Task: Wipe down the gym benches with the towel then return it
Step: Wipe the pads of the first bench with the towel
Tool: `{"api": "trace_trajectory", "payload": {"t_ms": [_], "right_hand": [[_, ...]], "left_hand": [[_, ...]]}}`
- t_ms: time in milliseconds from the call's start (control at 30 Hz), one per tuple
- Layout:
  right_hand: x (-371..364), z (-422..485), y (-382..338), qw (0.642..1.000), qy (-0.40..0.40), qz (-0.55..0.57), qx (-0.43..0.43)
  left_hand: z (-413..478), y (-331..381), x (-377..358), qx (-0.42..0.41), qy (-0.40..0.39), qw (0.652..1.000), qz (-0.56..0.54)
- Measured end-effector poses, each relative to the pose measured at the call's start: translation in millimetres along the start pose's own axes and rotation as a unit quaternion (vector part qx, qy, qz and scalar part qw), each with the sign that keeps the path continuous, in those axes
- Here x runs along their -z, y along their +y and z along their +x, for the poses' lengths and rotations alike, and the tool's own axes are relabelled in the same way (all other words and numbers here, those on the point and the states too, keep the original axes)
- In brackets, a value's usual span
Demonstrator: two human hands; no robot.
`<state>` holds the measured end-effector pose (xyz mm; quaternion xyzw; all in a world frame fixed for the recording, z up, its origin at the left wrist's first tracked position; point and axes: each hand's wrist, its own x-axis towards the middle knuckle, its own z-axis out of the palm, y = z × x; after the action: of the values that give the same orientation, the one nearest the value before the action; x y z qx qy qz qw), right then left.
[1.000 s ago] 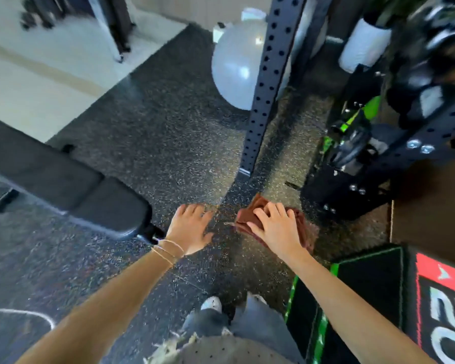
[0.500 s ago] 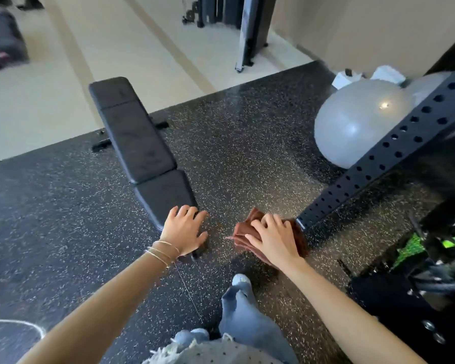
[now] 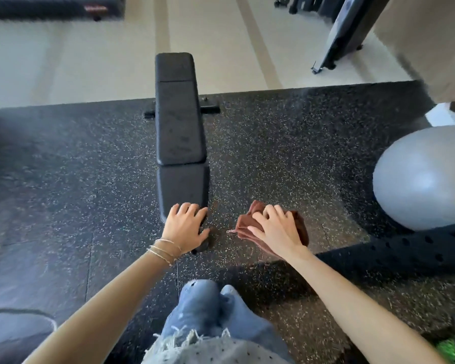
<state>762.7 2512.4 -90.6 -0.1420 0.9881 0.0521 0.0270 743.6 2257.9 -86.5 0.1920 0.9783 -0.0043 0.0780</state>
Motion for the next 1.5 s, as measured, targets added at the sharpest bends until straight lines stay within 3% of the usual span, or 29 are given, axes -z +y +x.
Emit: {"api": "trace_trajectory", "payload": {"t_ms": [467,633,833,1067,1233,1500], "right_hand": [[-2,190,11,0.982,0.017,-0.022,0.189],[6,267,2,0.963,0.026,-0.041,0.263],[6,334,-27,0.921,0.014,-0.056,0.384],[-3,401,-68,0.84,-0.039,-0.052,0.538],[-26,439,-93,0.773,-0.098,-0.051,0.624],[-106,461,-138,0.732,-0.133,-0.087,0.663]], "left_hand": [[78,-60,-20,0.211,-0.043,0.974,-0.066],[111,-80,-17,0.272,-0.021,0.958,-0.094],[116,-95,-19,0.384,-0.041,0.914,-0.126],[130,-88,-33,0.535,-0.065,0.822,-0.182],[145,-63,-58,0.645,-0.096,0.722,-0.232],[166,-30,-127,0.742,-0.103,0.589,-0.304]]}}
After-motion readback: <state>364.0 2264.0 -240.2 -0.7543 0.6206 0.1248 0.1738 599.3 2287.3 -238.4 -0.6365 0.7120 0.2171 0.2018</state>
